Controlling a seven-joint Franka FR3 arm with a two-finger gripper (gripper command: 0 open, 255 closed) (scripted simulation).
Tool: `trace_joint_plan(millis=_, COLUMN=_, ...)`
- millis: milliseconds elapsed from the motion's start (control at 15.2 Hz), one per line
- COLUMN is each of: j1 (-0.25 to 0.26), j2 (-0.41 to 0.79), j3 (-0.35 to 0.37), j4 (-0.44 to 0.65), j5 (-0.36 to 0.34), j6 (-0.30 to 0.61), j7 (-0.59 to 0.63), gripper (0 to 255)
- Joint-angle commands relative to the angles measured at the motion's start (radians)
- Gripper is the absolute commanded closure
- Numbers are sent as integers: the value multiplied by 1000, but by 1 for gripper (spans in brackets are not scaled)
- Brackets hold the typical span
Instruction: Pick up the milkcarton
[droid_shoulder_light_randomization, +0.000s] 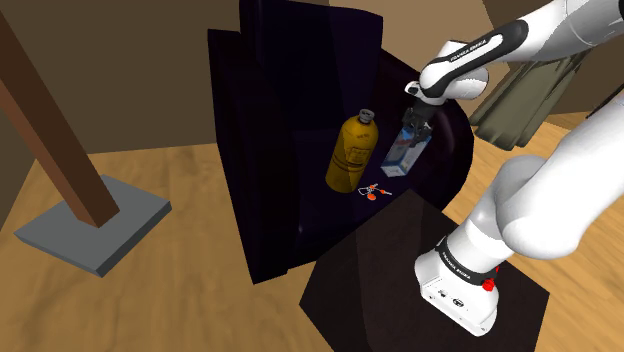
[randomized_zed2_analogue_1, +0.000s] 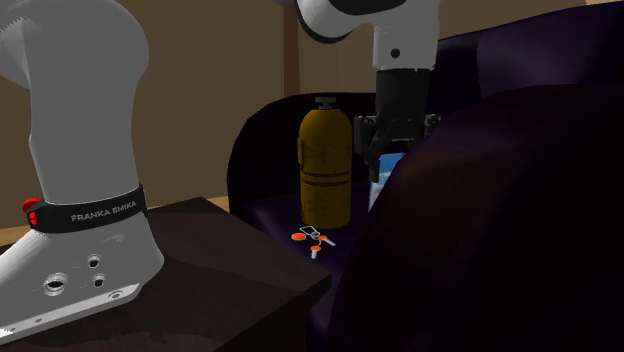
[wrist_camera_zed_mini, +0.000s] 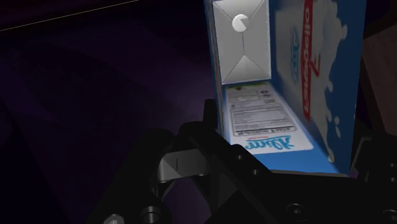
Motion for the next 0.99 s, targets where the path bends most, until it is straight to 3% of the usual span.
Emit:
trace_joint_plan(millis=0, j1=-12, j2=-34, j3=15, j4=7, j5=-35, j6=-31, j7=27, gripper=255)
trace_joint_plan(millis=462, j1=-52, j2=-134, j3=69, j4=46, j5=-109, j6=-150, j7=85, gripper=255)
trace_joint_plan(millis=924, j1=-72, j2=-191, j3=107, j4=80, j5=-136, j6=-234, j7=109, gripper=255)
